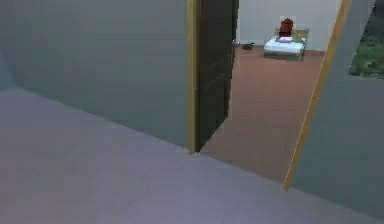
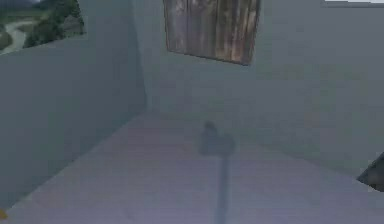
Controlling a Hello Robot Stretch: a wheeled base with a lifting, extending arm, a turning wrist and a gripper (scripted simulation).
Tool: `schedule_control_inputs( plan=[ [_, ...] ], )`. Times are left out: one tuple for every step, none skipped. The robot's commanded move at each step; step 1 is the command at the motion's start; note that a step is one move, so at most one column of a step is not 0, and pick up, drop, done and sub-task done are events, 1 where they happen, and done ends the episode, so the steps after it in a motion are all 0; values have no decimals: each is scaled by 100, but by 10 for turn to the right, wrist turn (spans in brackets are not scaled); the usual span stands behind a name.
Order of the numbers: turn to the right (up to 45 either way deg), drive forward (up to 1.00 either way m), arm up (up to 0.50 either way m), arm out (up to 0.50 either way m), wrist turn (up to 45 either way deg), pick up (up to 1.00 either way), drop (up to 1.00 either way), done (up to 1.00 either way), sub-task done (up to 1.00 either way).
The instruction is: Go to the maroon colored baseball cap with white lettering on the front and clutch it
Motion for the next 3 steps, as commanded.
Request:
schedule_control_inputs(
  plan=[
    [-450,0,0,0,0,0,0,0,0],
    [-150,0,0,0,0,0,0,0,0],
    [0,100,0,0,0,0,0,0,0]
  ],
)
